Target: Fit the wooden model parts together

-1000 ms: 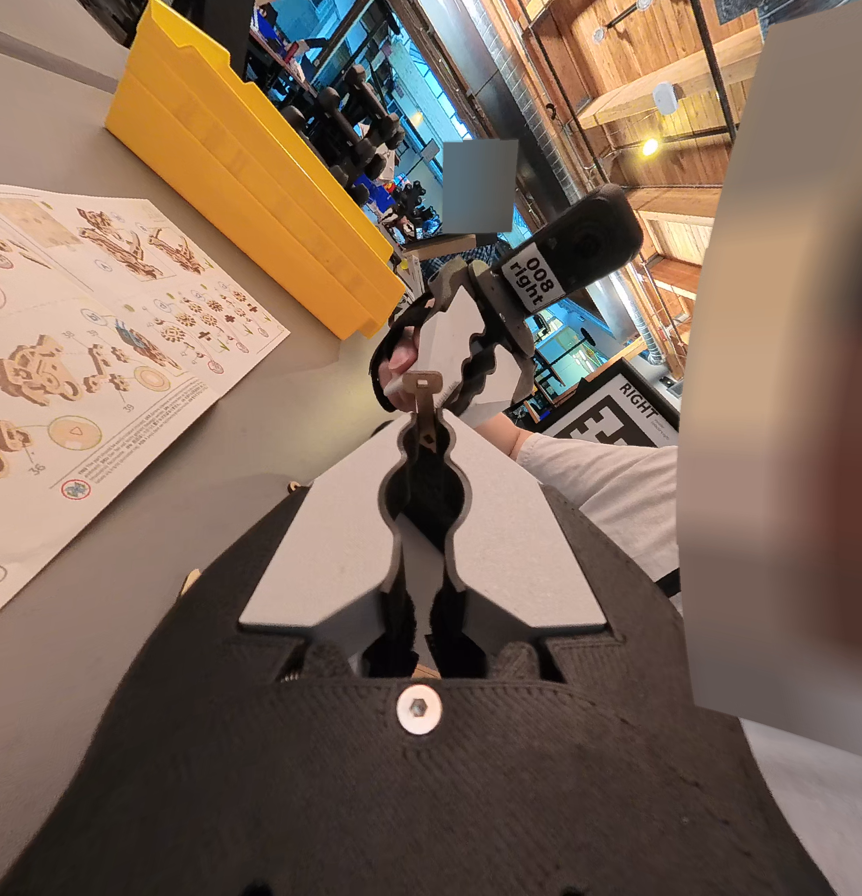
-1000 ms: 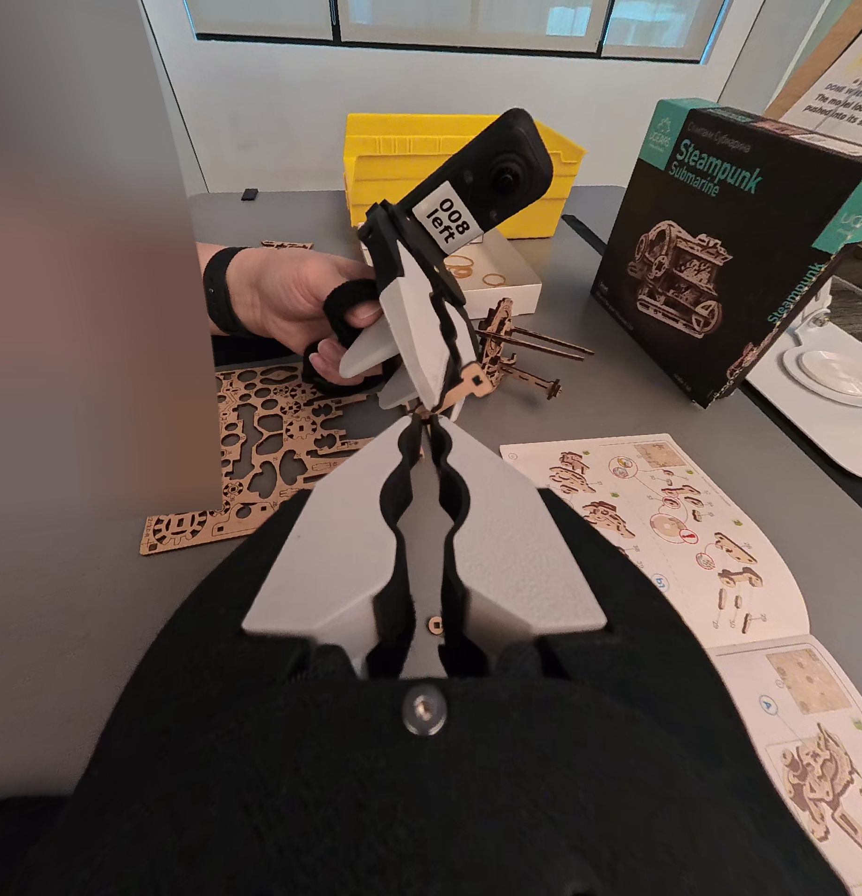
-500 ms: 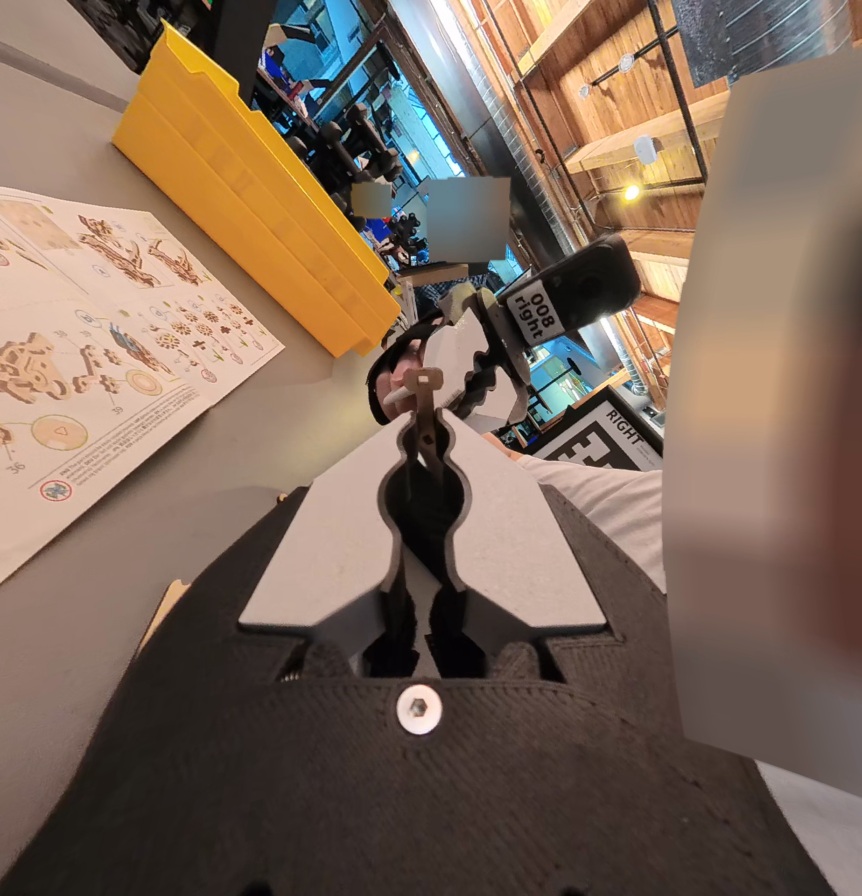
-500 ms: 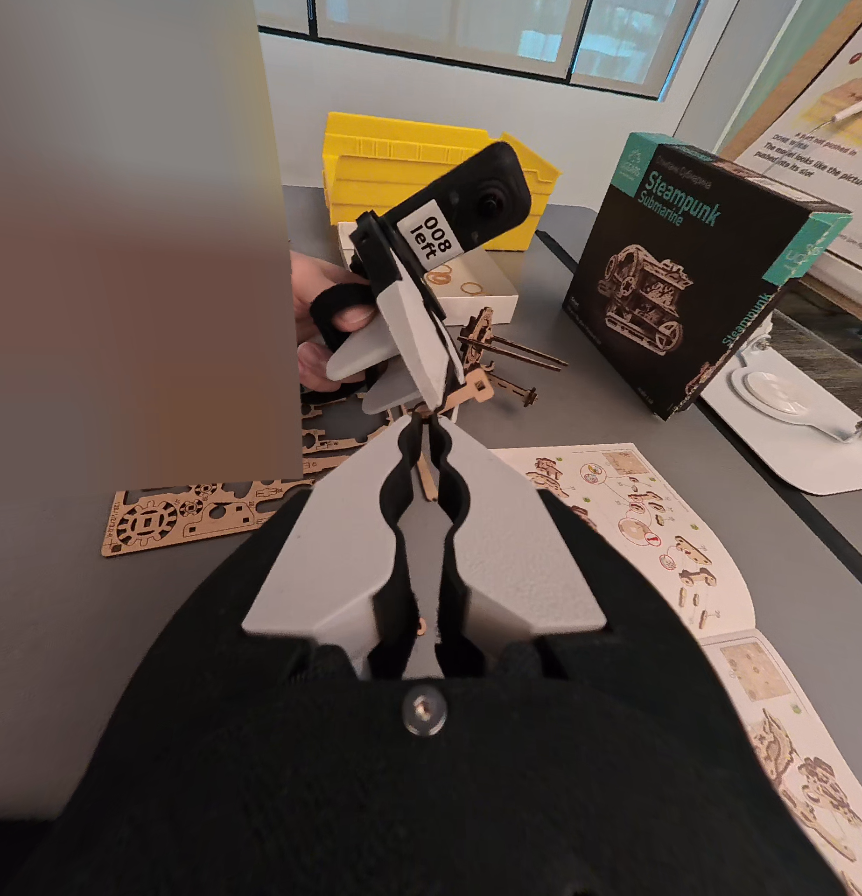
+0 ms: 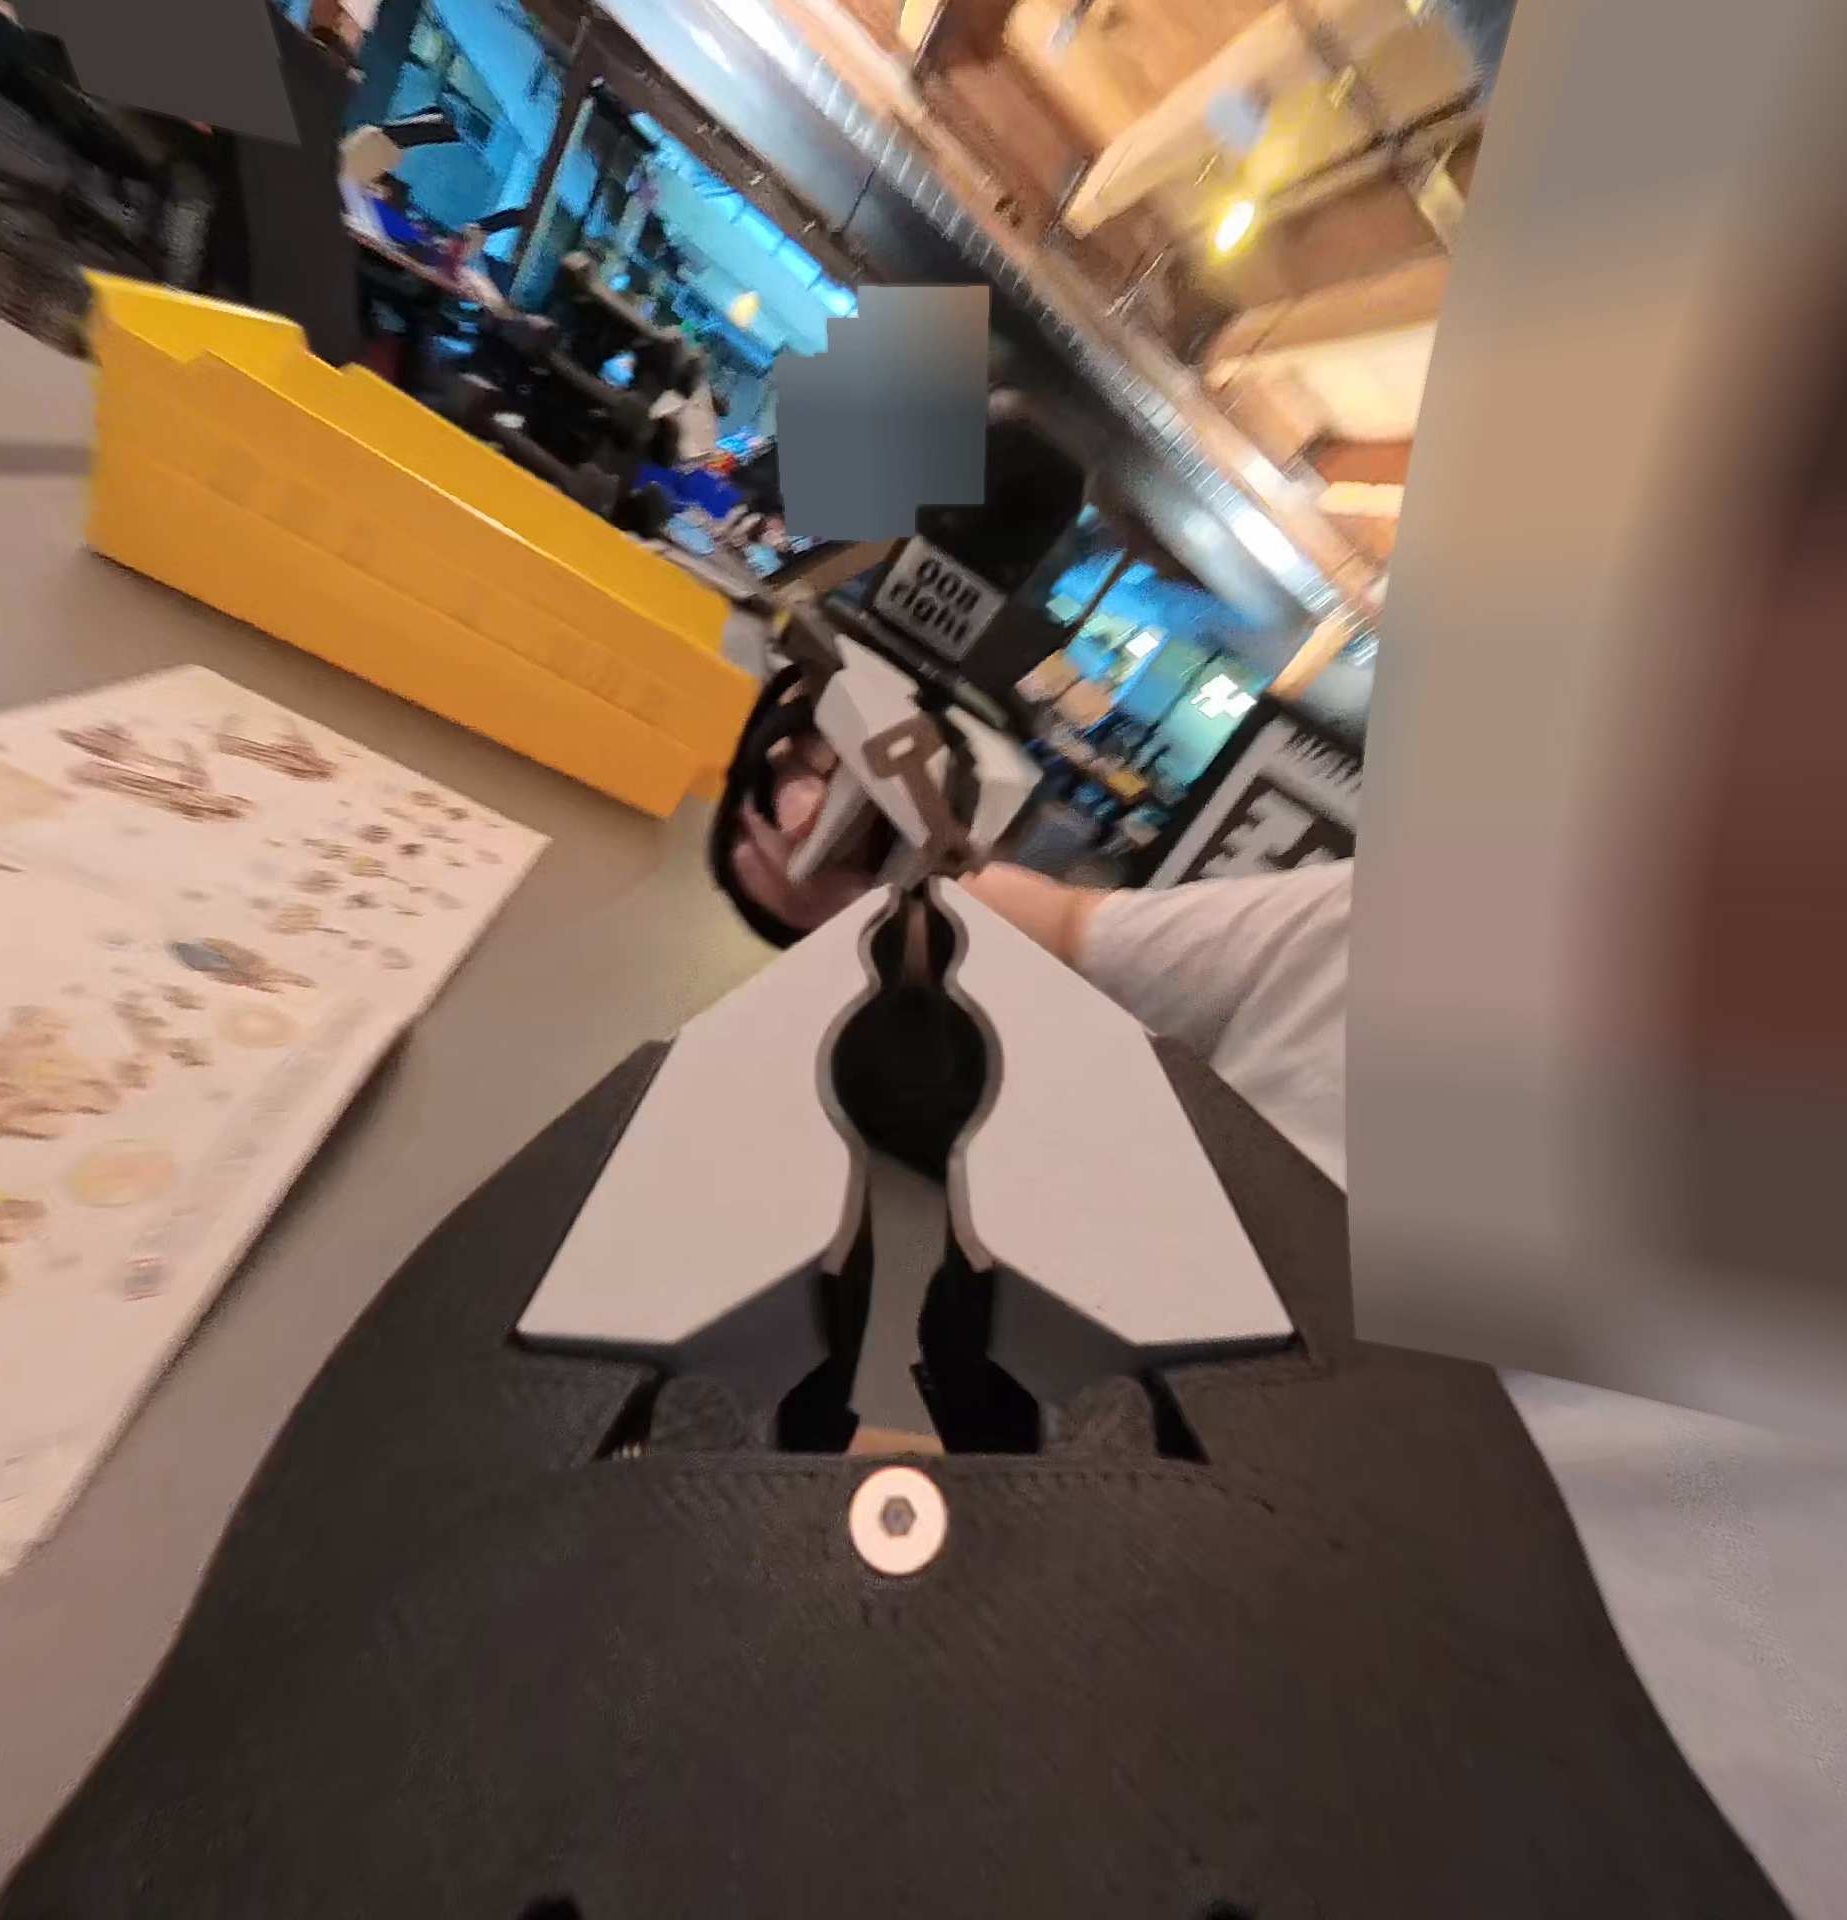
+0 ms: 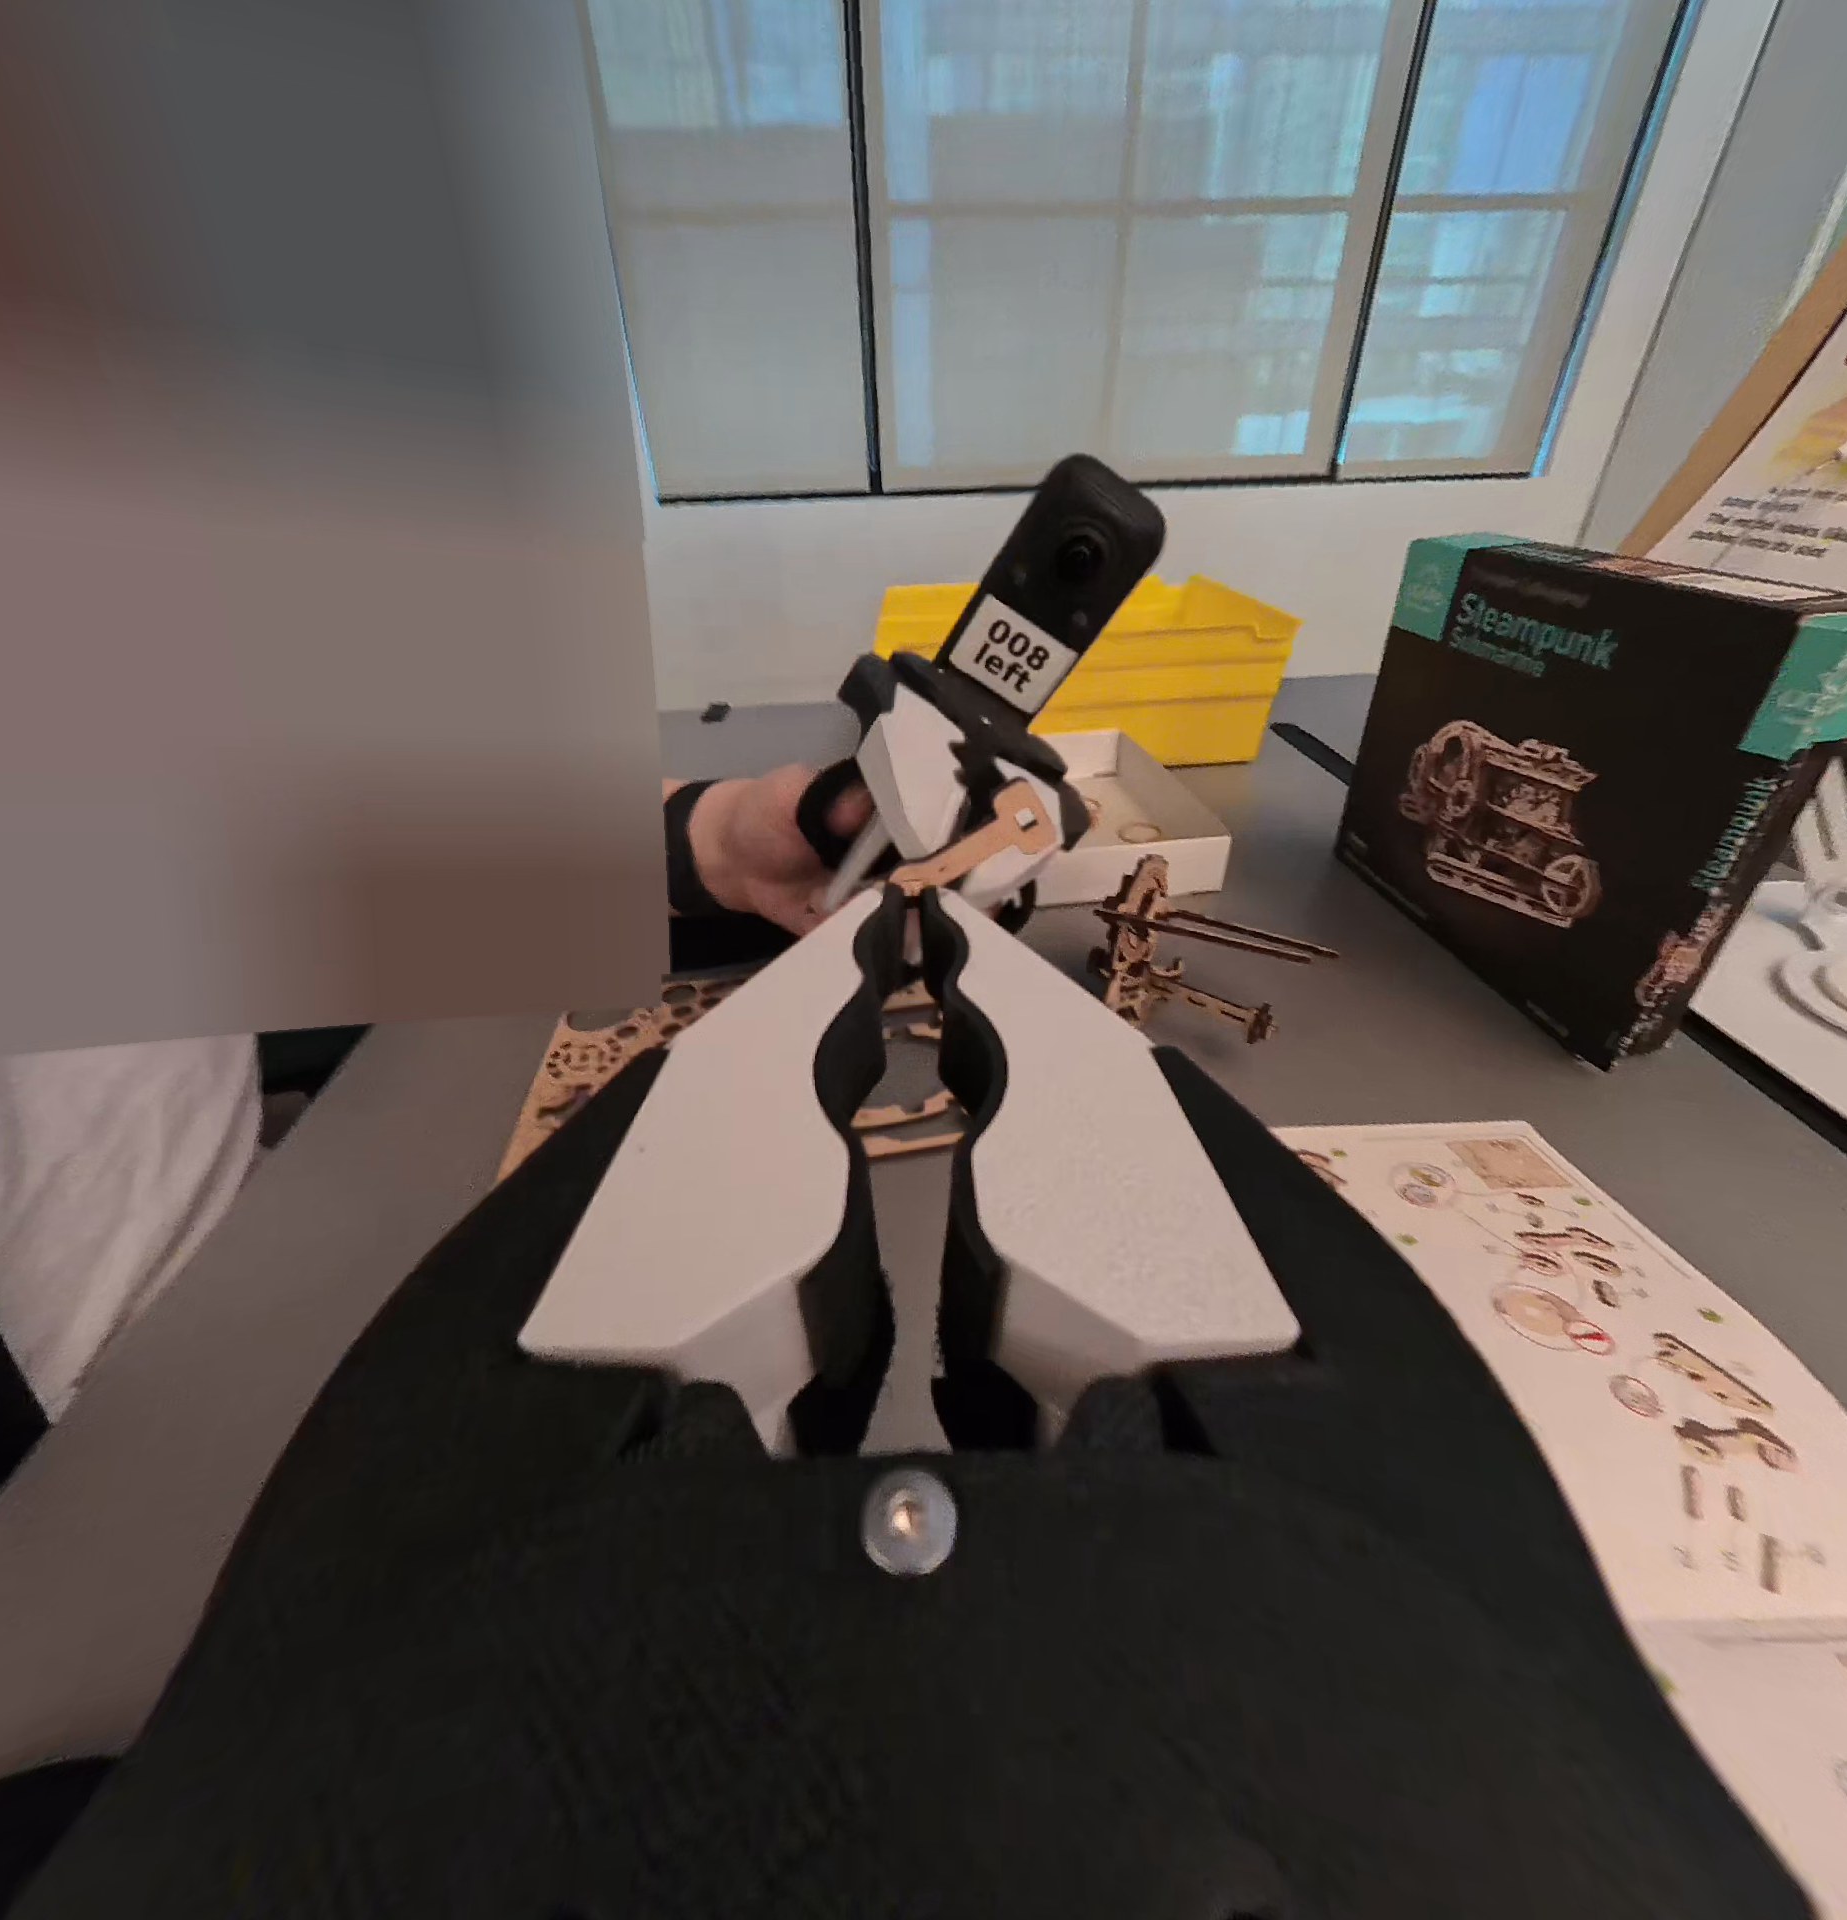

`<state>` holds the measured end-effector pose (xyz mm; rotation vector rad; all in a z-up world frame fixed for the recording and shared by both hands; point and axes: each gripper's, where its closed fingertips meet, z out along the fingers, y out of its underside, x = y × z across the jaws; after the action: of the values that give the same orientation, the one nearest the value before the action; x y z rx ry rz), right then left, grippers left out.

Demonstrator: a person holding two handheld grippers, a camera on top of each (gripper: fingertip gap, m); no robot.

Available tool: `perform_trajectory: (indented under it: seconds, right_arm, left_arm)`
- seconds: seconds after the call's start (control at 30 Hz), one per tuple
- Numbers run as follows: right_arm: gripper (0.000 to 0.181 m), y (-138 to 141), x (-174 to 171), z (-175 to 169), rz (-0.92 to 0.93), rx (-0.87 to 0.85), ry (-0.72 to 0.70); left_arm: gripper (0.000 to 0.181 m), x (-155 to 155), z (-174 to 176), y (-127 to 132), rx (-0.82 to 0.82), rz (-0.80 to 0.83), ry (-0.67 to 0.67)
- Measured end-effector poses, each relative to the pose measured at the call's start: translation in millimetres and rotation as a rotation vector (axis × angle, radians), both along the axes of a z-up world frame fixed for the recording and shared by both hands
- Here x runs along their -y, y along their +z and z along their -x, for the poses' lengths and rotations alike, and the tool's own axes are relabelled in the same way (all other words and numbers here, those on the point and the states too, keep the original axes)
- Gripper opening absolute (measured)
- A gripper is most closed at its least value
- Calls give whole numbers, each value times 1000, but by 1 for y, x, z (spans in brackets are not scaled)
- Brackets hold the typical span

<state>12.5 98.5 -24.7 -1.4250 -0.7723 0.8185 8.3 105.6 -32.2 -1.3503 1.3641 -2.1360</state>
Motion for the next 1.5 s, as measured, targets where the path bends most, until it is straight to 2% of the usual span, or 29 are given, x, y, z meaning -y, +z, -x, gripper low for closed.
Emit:
perform_trajectory:
  seconds: [0.03, 0.17, 0.3, 0.57, 0.9, 1.27, 1.37, 1.5]
  right_arm:
    - [0, 3, 1, -1, 6, -28, 12]
    - [0, 5, 4, 1, 19, -64, 54]
    - [1, 2, 8, 7, 19, -55, 98]
    - [0, -1, 12, 12, 22, -32, 128]
    - [1, 0, 17, 14, 18, -2, 152]
    - [0, -4, 23, 18, 24, 62, 182]
    - [0, -3, 20, 17, 21, 55, 163]
    - [0, -3, 15, 12, 13, 57, 118]
  left_arm:
    - [4, 0, 0, -2, 8, -93, 34]
    - [2, 6, 5, 11, 106, -363, 154]
    - [0, 16, 7, 12, 145, -509, 190]
    - [11, 21, 5, 8, 145, -545, 184]
    - [9, 31, 6, 6, 158, -598, 159]
    - [6, 40, 7, 1, 129, -517, 66]
    - [6, 36, 8, 3, 137, -516, 82]
    - [0, 24, 8, 6, 168, -631, 190]
